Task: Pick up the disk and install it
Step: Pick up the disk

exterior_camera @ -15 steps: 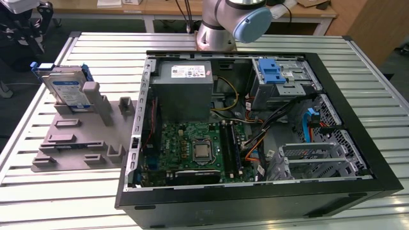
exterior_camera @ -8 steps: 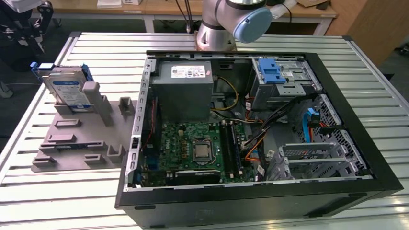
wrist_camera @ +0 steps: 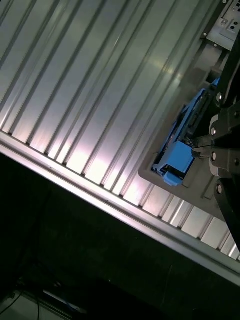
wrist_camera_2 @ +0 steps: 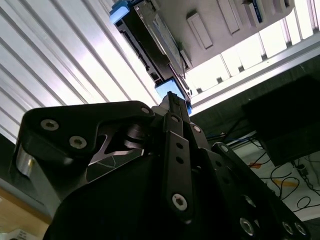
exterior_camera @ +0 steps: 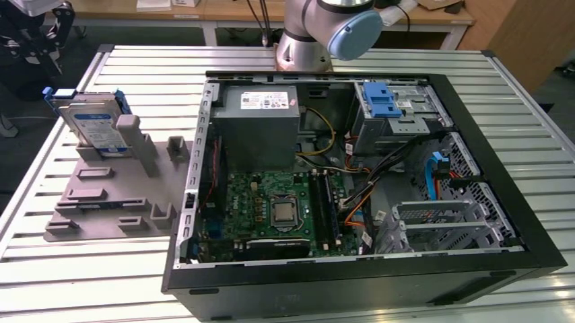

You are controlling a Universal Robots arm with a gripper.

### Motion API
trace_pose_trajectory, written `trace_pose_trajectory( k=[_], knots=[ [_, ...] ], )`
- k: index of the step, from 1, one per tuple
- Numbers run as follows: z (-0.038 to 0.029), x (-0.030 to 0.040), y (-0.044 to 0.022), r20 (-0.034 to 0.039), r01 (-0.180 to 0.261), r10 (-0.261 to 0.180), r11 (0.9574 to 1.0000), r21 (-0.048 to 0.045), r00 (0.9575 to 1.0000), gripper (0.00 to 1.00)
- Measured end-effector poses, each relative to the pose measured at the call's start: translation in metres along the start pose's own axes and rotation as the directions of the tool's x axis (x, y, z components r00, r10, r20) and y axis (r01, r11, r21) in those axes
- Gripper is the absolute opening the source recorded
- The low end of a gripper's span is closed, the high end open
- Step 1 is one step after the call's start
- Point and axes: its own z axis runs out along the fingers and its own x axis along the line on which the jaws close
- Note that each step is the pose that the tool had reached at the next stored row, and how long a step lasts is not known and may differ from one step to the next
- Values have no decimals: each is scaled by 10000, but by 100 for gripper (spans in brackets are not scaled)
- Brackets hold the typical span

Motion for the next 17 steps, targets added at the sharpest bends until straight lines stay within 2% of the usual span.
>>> trace_pose_trajectory(
  k=[9, 17],
  knots=[
    [0, 0, 0, -22, 357, -357, 9994, -2, 9994, 11],
    [0, 0, 0, -24, 386, -386, 9993, -1, 9993, 11]
  ],
)
